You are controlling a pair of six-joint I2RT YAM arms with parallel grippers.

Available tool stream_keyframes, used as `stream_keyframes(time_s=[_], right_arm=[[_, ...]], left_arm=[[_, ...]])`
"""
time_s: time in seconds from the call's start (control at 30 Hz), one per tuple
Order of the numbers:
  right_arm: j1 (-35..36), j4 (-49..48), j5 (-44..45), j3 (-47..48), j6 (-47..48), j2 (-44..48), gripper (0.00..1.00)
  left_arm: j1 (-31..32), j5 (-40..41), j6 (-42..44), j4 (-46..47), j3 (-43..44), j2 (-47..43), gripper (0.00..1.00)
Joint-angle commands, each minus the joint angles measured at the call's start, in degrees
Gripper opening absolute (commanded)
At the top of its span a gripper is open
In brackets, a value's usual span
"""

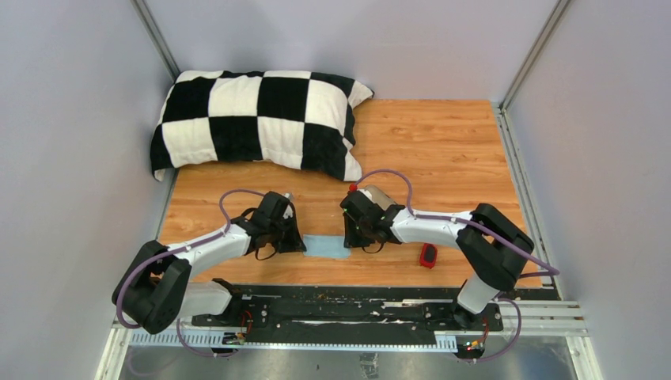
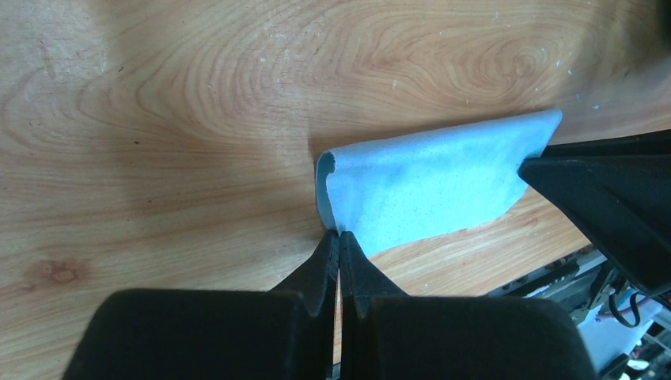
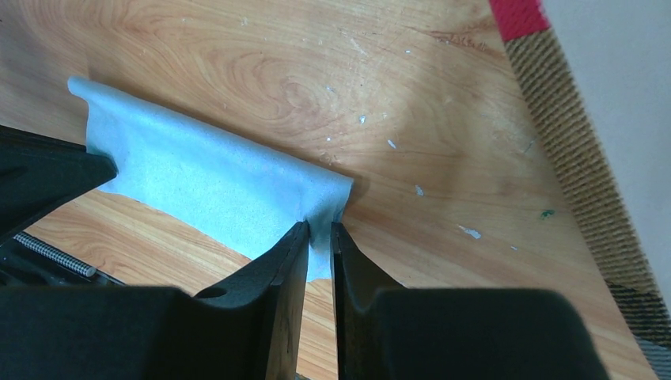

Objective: Organize the sunglasses
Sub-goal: Pick up the glasses cleaning cloth from the center of the board.

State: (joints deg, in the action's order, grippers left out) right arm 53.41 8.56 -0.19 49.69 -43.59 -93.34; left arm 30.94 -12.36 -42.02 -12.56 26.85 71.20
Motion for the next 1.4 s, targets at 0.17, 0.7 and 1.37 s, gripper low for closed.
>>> stream_keyframes(time_s=[0.17,0.7,1.37], right_arm=[[1.8,2.8,-1.3,0.8,2.0,-2.9,0.25],[1.8,3.3,-1.9,2.3,2.5,-2.1,0.0],[1.8,8.4,7.4,3.9,3.2,8.5,0.0]], left_arm=[[0.0,0.7,0.0,-0.6,-0.2,0.2,0.0],[0.0,-0.2,1.8,-2.6,2.0,0.4,0.0],[0.9,-0.5,3.5,-8.0,11.5,-4.0,0.0]])
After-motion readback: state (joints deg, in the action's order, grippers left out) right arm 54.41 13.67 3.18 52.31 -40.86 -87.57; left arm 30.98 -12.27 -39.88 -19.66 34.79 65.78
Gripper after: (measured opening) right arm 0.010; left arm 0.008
